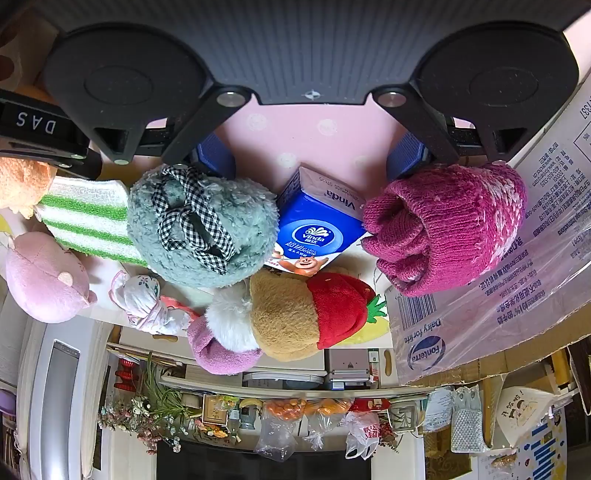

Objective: Organize soft objects

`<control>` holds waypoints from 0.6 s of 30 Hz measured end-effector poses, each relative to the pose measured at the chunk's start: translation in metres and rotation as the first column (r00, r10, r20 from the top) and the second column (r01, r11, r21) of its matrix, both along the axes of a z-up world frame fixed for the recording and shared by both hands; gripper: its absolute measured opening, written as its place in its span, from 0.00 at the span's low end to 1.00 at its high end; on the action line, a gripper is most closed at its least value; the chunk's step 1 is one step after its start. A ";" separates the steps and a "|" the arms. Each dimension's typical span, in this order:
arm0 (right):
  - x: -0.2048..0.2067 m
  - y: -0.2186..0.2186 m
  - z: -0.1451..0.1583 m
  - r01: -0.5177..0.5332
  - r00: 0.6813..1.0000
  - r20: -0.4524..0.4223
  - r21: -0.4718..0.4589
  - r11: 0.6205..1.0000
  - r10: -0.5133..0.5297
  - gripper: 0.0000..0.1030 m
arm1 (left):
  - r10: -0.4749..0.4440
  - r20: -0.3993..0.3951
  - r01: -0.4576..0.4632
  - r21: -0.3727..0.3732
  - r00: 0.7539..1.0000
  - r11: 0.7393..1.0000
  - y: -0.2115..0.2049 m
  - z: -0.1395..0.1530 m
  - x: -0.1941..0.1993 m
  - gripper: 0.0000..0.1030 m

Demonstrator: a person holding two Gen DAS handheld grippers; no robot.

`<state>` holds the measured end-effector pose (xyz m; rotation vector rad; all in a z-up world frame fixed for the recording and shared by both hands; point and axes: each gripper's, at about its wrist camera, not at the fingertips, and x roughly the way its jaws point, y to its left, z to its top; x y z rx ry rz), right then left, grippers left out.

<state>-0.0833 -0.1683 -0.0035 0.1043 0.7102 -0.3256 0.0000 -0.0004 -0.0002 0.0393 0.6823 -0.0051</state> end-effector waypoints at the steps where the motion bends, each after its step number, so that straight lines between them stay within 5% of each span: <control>1: 0.000 0.000 0.000 0.000 1.000 -0.002 0.003 1.000 0.000 1.00 | 0.000 -0.001 0.000 -0.004 1.000 1.000 0.000 0.000 0.000 1.00; 11: -0.026 0.008 0.009 -0.007 1.000 -0.020 0.050 0.999 0.008 1.00 | -0.064 -0.039 0.063 -0.012 0.997 0.998 0.004 0.006 -0.025 1.00; 18: -0.053 0.015 0.037 -0.003 0.999 0.044 0.062 0.998 0.001 1.00 | -0.088 -0.033 0.089 0.031 0.996 0.996 0.015 0.021 -0.054 1.00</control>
